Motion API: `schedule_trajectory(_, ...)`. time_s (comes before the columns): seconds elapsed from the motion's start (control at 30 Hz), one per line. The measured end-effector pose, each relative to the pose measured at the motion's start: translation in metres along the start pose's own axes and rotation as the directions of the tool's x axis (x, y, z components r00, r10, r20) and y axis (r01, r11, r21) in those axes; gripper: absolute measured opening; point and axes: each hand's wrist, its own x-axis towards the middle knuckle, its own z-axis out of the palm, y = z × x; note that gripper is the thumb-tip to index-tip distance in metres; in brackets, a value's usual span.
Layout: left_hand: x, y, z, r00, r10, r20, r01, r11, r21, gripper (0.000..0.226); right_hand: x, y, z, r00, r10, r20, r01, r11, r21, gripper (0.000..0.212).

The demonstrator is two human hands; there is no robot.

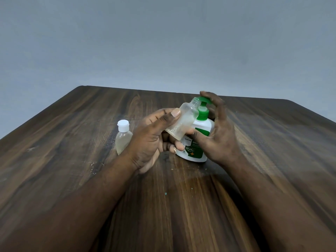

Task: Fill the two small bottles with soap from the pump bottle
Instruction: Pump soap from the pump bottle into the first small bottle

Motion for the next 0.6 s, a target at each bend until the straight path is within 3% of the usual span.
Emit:
schedule_trajectory(0.13,-0.0014,-0.0002,0.0003,1.0,0.0,0.009,0.0,1.0,0.013,0.053,-0.0003,0.004,0.001,1.0,0.007,-0.011,-0.007,1.0,-0.018,0.077)
schedule_trajectory(0.43,0.0008,0.0006,-0.0001,1.0,-0.014,0.004,0.014,1.0,-0.012,0.047,-0.0009,-0.0007,0.0015,1.0,-0.016,-0.004,0.016,1.0,-0.001,0.091)
schedule_trajectory(0.6,-0.0003,0.0013,0.0018,1.0,0.015,0.003,-0.015,1.0,-0.006,0.057,0.0005,0.0023,0.0006,1.0,-0.022,-0.012,0.022,1.0,0.002,0.079)
